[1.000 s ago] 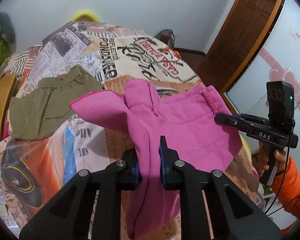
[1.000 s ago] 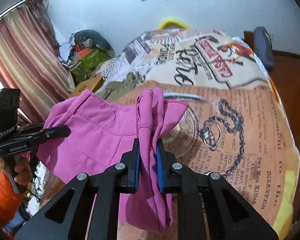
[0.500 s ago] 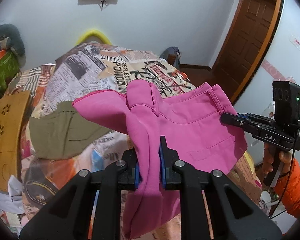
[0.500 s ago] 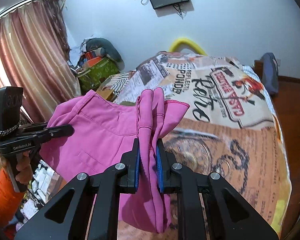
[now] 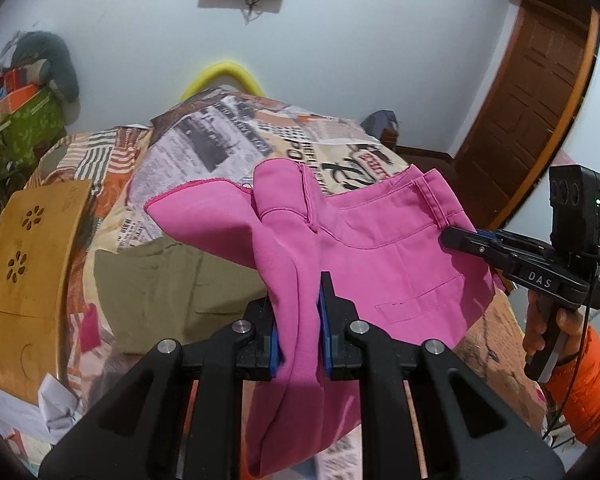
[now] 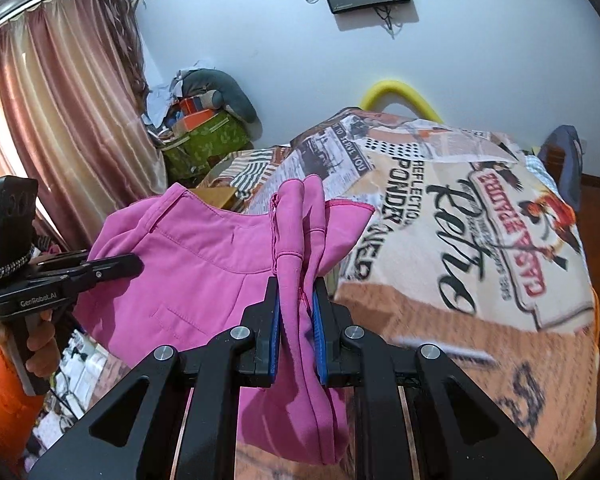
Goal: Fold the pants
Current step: 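Lift the pink pants with both grippers and carry them toward the bed head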
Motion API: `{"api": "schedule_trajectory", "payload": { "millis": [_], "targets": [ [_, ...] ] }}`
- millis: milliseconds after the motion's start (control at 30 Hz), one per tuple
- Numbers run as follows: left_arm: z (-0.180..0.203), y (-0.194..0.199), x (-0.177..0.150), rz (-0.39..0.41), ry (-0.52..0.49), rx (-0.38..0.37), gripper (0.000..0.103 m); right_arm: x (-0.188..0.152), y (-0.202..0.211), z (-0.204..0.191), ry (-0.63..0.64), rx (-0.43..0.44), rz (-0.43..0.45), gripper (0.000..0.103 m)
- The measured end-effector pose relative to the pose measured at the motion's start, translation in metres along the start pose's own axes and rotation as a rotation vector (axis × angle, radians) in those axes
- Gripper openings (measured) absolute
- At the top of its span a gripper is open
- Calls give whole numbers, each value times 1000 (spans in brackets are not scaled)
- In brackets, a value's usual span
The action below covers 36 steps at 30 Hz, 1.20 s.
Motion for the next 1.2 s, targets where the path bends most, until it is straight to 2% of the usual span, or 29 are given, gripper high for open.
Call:
{"api": "schedule_trajectory", "payload": {
  "millis": [300, 500, 600, 733, 833, 933, 1067, 1200],
  "targets": [
    [-72, -53, 1, -38, 44, 51, 15, 22, -82, -13, 51, 3, -44, 13],
    [-113, -87, 0, -55, 58, 81, 15, 24, -130, -16, 76, -4, -84, 13],
    [-131, -104, -6, -70, 80, 81, 15, 21, -151, -15, 93, -16, -125, 13],
    [-150, -133, -22, -103, 118, 60, 15, 9, -180, -12, 160, -85, -216, 12],
    [-156, -158, -39, -164, 112, 53, 15, -4, -192, -3, 175, -113, -273, 13],
    [-161, -173, -56, -208, 90, 81, 18, -12, -193, 6, 167, -128, -289, 13],
    [-169, -166, -65, -195, 109, 73, 24, -13, -186, 11, 139, -120, -293, 15],
    [-174, -155, -68, -203, 92, 117, 27, -14, -178, 11, 154, -138, -297, 17]
  ]
}}
Point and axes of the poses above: each gripper's, at about its wrist camera, not at the fingertips, and y roughly against the way its jaws point, z to its right, x to its top, the point moved 8 cm from there along -y, roughly the way its jaws point, and after that the axes turned 7 degrees about -y, right-handed, at the moved point
